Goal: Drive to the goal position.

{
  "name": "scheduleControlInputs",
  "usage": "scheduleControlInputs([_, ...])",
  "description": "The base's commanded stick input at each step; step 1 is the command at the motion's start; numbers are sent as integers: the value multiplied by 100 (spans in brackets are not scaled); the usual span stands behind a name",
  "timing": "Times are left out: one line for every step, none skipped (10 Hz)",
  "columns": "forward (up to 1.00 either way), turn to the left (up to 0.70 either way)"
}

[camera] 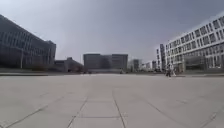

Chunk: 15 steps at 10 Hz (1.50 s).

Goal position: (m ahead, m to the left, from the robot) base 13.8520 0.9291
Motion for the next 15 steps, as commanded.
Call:
scheduleControlInputs([85,0])
scheduleControlInputs([85,0])
scheduleControlInputs([85,0])
scheduleControlInputs([85,0])
scheduleControlInputs([85,0])
scheduleControlInputs([85,0])
scheduleControlInputs([85,2])
scheduleControlInputs([85,13])
scheduleControlInputs([85,17])
scheduleControlInputs([85,12])
scheduleControlInputs([85,2])
scheduleControlInputs([85,0])
scheduleControlInputs([85,0])
scheduleControlInputs([85,0])
scheduleControlInputs([85,0])
